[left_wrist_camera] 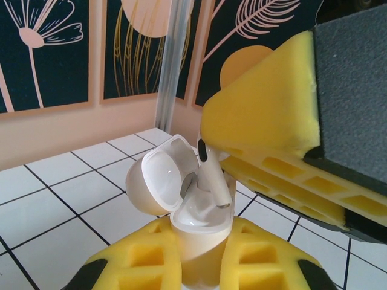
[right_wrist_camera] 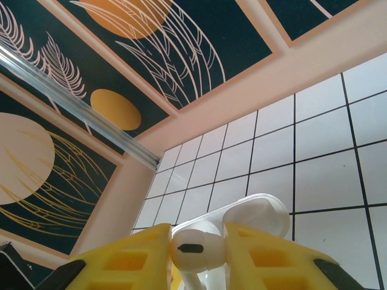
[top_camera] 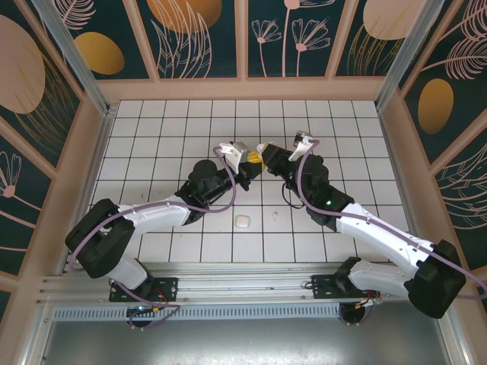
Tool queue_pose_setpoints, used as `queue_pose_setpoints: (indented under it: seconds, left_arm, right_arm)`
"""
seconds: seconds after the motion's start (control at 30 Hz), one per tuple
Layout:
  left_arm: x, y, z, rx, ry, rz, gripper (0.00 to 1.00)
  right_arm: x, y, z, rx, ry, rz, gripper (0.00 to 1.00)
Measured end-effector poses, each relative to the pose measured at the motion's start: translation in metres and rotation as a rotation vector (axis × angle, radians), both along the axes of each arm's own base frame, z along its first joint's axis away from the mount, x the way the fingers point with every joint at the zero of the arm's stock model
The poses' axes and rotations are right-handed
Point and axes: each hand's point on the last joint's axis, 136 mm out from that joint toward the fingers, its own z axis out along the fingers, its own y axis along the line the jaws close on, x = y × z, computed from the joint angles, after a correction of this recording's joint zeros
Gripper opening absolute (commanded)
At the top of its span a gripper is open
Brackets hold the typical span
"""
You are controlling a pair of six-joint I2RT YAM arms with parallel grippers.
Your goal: Insert the wireless bluetooth earbuds into the charging case
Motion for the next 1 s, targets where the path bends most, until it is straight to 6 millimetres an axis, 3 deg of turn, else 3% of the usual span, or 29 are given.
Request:
queue_pose_setpoints:
  seconds: [1.0]
  left_arm:
    - [0.005, 0.003, -0.006, 0.017, 0.018, 0.033, 0.0]
  right_arm:
    - [0.004, 0.013, -0.008, -0.051, -0.03, 0.007, 0.28]
